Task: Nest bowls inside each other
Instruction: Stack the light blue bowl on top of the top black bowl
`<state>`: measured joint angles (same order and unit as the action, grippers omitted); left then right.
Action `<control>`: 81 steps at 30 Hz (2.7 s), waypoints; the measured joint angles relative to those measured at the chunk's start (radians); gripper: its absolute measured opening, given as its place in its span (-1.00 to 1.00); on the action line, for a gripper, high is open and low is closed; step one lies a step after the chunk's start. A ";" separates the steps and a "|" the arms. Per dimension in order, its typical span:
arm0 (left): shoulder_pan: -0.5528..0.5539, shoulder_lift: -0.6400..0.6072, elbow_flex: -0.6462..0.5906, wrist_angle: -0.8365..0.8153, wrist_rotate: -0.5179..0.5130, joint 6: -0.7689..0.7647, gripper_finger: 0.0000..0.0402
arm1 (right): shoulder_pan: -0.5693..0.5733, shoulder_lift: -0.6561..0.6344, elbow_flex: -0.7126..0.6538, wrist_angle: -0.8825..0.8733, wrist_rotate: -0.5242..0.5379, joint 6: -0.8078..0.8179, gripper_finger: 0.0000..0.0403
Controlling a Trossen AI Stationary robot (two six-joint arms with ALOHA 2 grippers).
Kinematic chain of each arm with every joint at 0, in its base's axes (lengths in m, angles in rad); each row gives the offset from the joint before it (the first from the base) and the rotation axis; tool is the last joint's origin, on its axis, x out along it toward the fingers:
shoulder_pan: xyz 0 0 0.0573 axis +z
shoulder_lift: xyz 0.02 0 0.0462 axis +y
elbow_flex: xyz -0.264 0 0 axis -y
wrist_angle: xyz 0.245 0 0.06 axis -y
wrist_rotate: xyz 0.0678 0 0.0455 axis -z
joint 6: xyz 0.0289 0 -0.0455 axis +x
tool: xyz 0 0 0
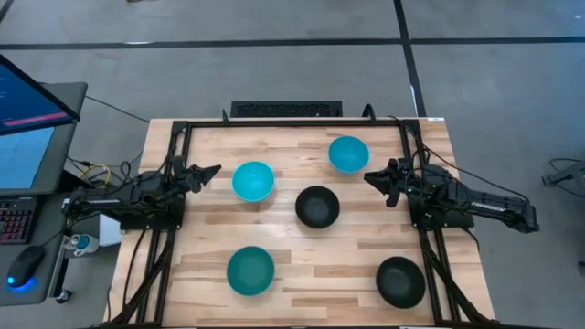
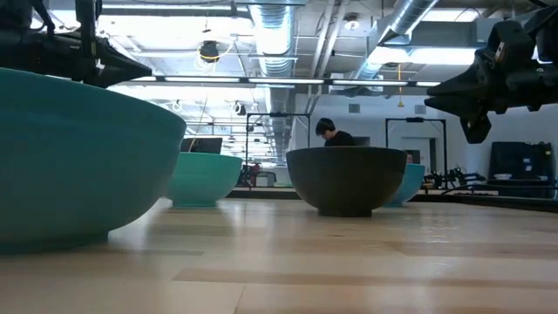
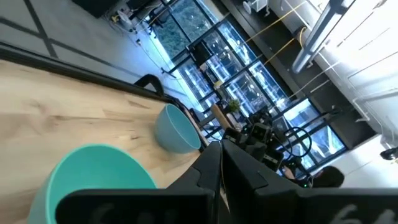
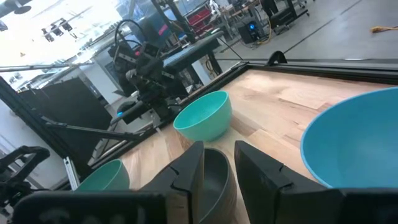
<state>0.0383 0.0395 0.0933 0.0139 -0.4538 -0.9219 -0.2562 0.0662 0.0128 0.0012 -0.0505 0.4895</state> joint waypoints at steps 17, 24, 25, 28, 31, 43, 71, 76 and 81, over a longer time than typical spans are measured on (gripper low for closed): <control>0.000 0.000 0.000 0.000 0.036 0.051 -0.98 | -0.047 0.000 0.001 0.376 0.117 0.364 -0.44; 0.000 0.073 0.096 -0.118 0.169 0.053 -0.99 | -0.004 0.079 0.185 -0.057 0.270 0.164 -0.40; 0.002 0.115 0.141 -0.154 0.166 0.098 -1.00 | 0.002 0.116 0.237 -0.147 0.308 0.111 -0.37; 0.009 0.279 0.314 -0.254 0.174 0.265 -1.00 | 0.012 0.241 0.404 -0.338 0.410 -0.042 -0.28; 0.021 0.509 0.507 -0.484 0.235 0.427 -1.00 | 0.012 0.370 0.522 -0.478 0.501 -0.125 -0.20; 0.063 1.355 0.948 -0.950 0.463 1.064 -1.00 | 0.012 0.636 0.664 -0.621 0.587 -0.067 -0.01; 0.005 1.367 1.215 -1.138 0.392 1.036 -0.37 | 0.053 0.648 0.666 -0.562 0.688 0.131 0.65; 0.002 1.383 1.157 -1.105 0.398 1.041 -0.37 | 0.053 0.666 0.666 -0.564 0.688 0.131 0.65; 0.002 1.387 1.055 -1.011 0.446 1.017 -0.37 | 0.053 0.682 0.666 -0.563 0.687 0.131 0.65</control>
<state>0.0402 1.4265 1.1481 -0.9970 -0.0077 0.0951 -0.2031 0.7479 0.6785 -0.5622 0.6365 0.6209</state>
